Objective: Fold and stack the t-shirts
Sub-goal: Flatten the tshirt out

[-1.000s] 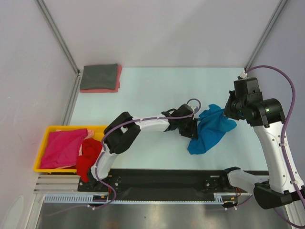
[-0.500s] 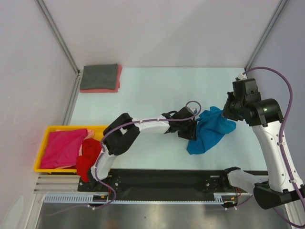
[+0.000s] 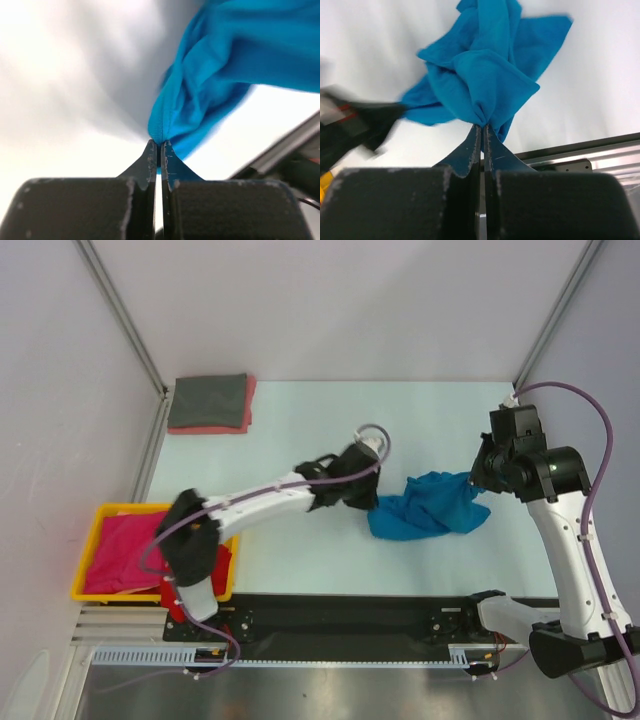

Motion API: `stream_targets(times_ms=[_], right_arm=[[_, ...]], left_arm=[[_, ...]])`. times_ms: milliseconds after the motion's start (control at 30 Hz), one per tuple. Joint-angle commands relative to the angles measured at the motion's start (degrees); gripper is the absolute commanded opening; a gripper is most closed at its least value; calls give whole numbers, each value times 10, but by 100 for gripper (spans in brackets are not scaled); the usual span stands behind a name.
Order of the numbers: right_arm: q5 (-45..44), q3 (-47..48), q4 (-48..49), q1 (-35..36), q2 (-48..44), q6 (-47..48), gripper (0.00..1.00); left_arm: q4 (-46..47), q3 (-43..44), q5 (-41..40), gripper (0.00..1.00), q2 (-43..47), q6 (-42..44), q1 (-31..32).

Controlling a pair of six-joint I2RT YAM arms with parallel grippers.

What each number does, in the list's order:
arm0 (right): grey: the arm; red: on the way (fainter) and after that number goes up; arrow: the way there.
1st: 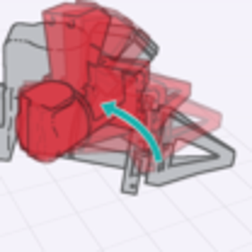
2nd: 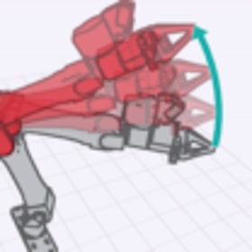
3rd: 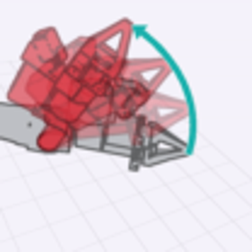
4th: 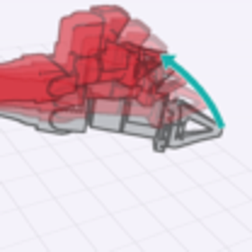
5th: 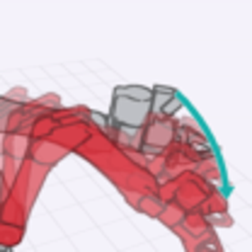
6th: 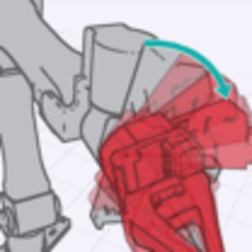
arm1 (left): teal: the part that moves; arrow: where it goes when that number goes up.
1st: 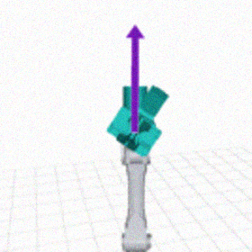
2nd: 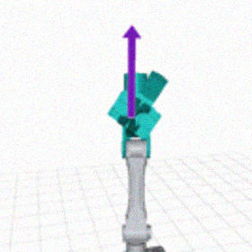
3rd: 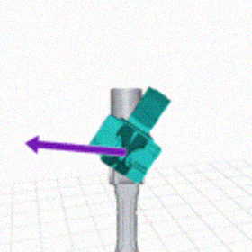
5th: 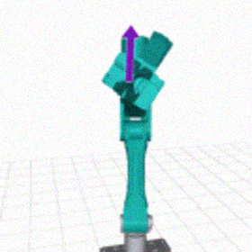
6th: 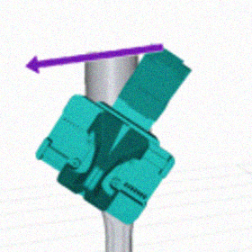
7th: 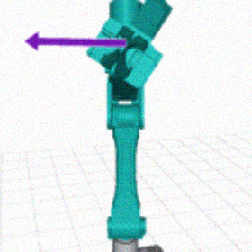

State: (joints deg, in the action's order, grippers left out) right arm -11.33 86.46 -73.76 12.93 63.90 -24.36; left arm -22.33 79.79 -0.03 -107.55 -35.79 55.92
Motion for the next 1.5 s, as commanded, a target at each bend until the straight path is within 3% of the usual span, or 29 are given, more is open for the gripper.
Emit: stream_targets(times_ms=[0, 100, 200, 233, 300, 367, 433, 567, 600, 633, 667, 700, 733, 767, 800, 833, 867, 900, 967, 1067, 1233, 1333, 1467], right_arm=[[-10, -16, 58, -24, 21, 5, 0], [2, -4, 120, -40, 62, 9, 0], [-2, 67, 167, -52, 137, 16, 0], [-4, 126, 178, -52, 169, 26, 0], [-10, 192, 170, -53, 197, 33, 0], [10, 259, 153, -53, 211, 42, 0], [20, 250, 143, -41, 196, 34, 0], [61, 60, 146, 32, 52, -8, 0], [68, -41, 145, 56, 16, -23, 0], [104, -100, 144, 81, -16, -49, 1], [132, -150, 143, 144, -46, -100, 6], [164, -257, 147, 173, -108, -131, 12], [207, -299, 145, 206, -132, -156, 13], [213, -333, 141, 260, -159, -182, 17], [214, -368, 142, 284, -203, -219, 24], [199, -394, 132, 294, -222, -225, 44], [177, -388, 116, 295, -230, -223, 55], [153, -377, 102, 279, -231, -203, 70], [125, -330, 92, 244, -196, -161, 75], [149, -280, 103, 145, -100, -94, 75], [199, -241, 172, 2, 4, -36, 74], [214, -221, 193, -32, 68, -21, 72], [195, -220, 207, -48, 131, -18, 72]], left_arm=[[-32, 12, -86, 0, 182, 61, -68], [-17, 39, -54, 0, 256, 111, -143], [-25, 131, -31, 0, 241, 169, -198], [-49, 198, -26, 0, 231, 195, -207], [-73, 275, -55, 0, 215, 215, -217], [-88, 289, -73, 0, 224, 241, -220], [-95, 257, -123, 0, 263, 248, -223], [-87, 88, -184, 0, 362, 209, -234], [-85, 44, -189, 0, 387, 193, -235], [-88, -45, -208, 0, 444, 154, -236], [-99, -87, -227, 0, 473, 127, -236], [-121, -159, -254, 0, 500, 92, -237], [-166, -189, -273, 1, 555, 23, -241], [-166, -218, -249, 7, 578, 12, -251], [-159, -256, -233, 48, 595, 11, -252], [-173, -263, -226, 74, 603, -8, -251], [-177, -267, -209, 88, 602, -13, -251], [-177, -267, -202, 99, 597, -9, -252], [-188, -257, -196, 96, 568, 7, -251], [-168, -242, -164, 89, 546, 32, -252], [-26, -265, 44, 74, 475, 39, -240], [4, -237, 106, 74, 354, 28, -186], [10, -155, 104, 85, 199, -3, -107]])
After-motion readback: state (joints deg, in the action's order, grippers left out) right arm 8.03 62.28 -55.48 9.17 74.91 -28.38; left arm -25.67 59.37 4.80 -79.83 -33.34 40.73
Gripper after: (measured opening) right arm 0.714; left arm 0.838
